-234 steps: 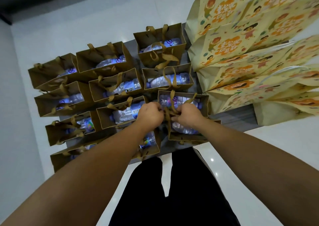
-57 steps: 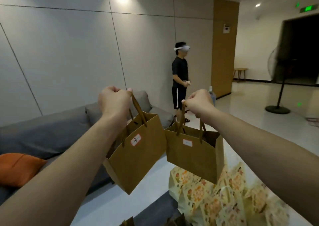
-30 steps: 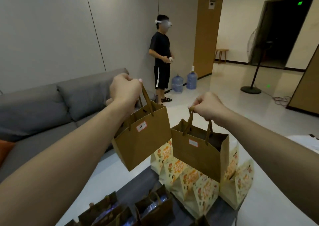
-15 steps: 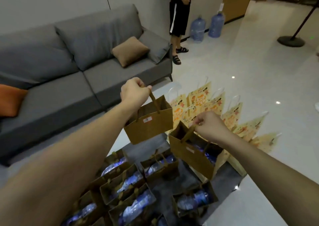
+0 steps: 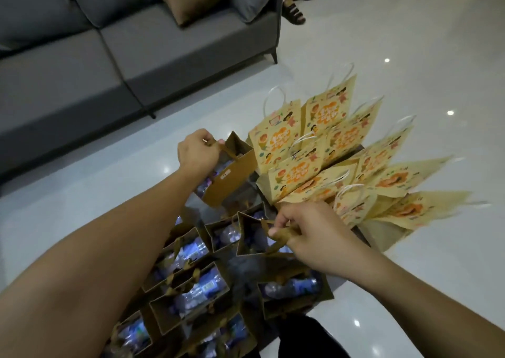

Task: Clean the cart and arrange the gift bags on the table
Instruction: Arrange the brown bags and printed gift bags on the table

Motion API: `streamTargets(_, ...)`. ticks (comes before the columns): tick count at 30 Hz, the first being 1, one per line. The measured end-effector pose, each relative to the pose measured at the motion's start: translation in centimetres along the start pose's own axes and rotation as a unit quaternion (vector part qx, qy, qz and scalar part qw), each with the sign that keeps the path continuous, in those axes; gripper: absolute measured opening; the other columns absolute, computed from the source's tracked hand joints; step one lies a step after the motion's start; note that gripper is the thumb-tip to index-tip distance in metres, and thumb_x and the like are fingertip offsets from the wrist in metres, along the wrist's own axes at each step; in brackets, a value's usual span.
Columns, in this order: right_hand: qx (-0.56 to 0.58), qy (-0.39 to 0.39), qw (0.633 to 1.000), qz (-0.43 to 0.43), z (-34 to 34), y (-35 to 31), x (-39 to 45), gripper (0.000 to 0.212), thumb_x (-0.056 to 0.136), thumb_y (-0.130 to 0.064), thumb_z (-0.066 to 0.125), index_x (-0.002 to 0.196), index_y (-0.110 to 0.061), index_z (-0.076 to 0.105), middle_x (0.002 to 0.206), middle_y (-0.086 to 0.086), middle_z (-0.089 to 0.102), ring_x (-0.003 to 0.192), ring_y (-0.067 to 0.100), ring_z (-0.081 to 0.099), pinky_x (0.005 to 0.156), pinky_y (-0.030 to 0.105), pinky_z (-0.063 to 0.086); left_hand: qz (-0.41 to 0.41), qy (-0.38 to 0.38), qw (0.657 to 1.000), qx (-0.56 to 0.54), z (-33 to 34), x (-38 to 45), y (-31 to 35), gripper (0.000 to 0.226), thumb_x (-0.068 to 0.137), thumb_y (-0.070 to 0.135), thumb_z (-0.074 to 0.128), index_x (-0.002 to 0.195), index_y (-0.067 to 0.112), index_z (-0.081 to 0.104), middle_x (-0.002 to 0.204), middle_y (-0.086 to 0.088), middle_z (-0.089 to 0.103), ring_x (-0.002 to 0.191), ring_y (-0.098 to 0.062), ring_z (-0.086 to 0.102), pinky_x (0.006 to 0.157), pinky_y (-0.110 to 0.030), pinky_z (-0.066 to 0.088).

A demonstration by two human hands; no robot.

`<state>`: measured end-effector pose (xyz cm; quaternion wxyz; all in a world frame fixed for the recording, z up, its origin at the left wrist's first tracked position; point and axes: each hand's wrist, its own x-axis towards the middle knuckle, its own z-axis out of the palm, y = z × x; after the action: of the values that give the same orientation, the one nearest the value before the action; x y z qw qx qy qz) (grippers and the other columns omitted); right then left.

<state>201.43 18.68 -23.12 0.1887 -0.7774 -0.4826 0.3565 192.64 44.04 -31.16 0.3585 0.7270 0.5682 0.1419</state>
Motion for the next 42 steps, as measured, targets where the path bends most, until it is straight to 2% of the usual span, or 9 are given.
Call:
streamTargets(9,0.03,-0.042,0.999,-0.011,2.2,0.5,0.7,0.016,0.093,-0.04,0.069,0.081,-0.03,0.065,0.057,-0.01,0.051,0.054,0.007,0.047,0.049,0.017,0.034,-0.031,-0.043,0.998,0.027,3.1,1.6,-4.5,0.02,0.093,0.032,0.073,0.092,0.013,0.069,0.088,-0.003,0.069,0.087,-0.021,0.062,0.073,-0.033,0.049)
streamTargets(15,0.006,-0.084,0.996,-0.037,4.7,2.1,2.3,0.015,0.095,-0.041,0.065,0.089,-0.028,0.067,0.063,-0.004,0.057,0.06,0.013,0.054,0.058,0.036,0.047,-0.057,-0.094,0.99,0.084,4.7,1.7,-8.2,0.006,0.094,0.012,0.063,0.089,0.017,0.064,0.089,-0.006,0.067,0.08,-0.021,0.062,0.062,-0.024,0.042)
streamTargets(20,-0.031,-0.124,0.99,-0.056,8.0,4.2,3.7,0.019,0.097,-0.041,0.062,0.094,-0.023,0.068,0.07,-0.007,0.054,0.066,0.009,0.048,0.055,0.021,0.034,-0.065,-0.111,0.988,0.084,6.2,1.4,-9.7,0.009,0.095,0.009,0.057,0.095,0.012,0.065,0.085,-0.004,0.063,0.069,-0.01,0.053,0.054,-0.018,0.036)
streamTargets(28,-0.085,-0.135,0.986,-0.052,14.5,8.1,7.1,0.018,0.098,-0.035,0.061,0.092,-0.02,0.069,0.087,0.002,0.069,0.087,0.023,0.063,0.07,0.033,0.044,0.005,-0.108,0.991,0.078,6.3,-1.7,-11.1,0.061,0.084,0.02,0.075,0.142,0.018,0.054,0.134,-0.01,0.059,0.118,-0.028,0.057,0.099,-0.035,0.047)
streamTargets(31,-0.122,-0.151,0.979,-0.058,15.8,8.5,7.8,0.009,0.094,-0.026,0.062,0.097,-0.021,0.069,0.093,0.002,0.071,0.093,0.025,0.064,0.076,0.034,0.045,0.015,-0.077,0.993,0.085,5.9,-3.9,-13.0,0.052,0.083,0.023,0.065,0.134,0.017,0.059,0.129,-0.009,0.059,0.121,-0.029,0.052,0.099,-0.038,0.046)
streamTargets(34,-0.134,-0.199,0.97,-0.028,15.9,8.8,8.5,0.026,0.086,-0.022,0.067,0.112,-0.023,0.071,0.102,0.0,0.074,0.1,0.023,0.066,0.087,0.034,0.051,-0.003,-0.079,0.99,0.12,6.1,-5.7,-15.4,0.032,0.088,0.02,0.065,0.12,0.014,0.068,0.113,-0.011,0.065,0.108,-0.029,0.057,0.088,-0.035,0.046)
streamTargets(38,0.028,-0.152,0.988,0.017,15.4,9.4,10.9,0.04,0.085,-0.036,0.079,0.121,-0.023,0.07,0.115,-0.01,0.068,0.108,0.009,0.061,0.097,0.027,0.048,-0.012,-0.106,0.984,0.145,7.0,-8.2,-18.5,0.018,0.091,0.013,0.064,0.105,0.017,0.075,0.106,-0.005,0.067,0.103,-0.025,0.059,0.083,-0.033,0.044)
streamTargets(40,-0.057,-0.072,0.996,-0.002,16.1,10.8,13.1,0.03,0.091,-0.031,0.071,0.119,-0.02,0.071,0.115,-0.002,0.068,0.109,0.017,0.059,0.098,0.032,0.046,0.008,-0.141,0.975,0.171,7.9,-9.4,-20.0,0.016,0.092,0.015,0.064,0.103,0.017,0.076,0.106,-0.003,0.069,0.104,-0.025,0.06,0.082,-0.033,0.045)
streamTargets(42,-0.198,-0.094,0.976,-0.016,17.2,11.8,15.0,0.026,0.095,-0.033,0.063,0.117,-0.021,0.072,0.112,0.004,0.07,0.111,0.025,0.056,0.093,0.036,0.046,0.035,-0.179,0.965,0.188,9.0,-10.4,-20.8,0.017,0.092,0.019,0.066,0.107,0.016,0.073,0.109,-0.004,0.07,0.105,-0.027,0.06,0.084,-0.035,0.048)
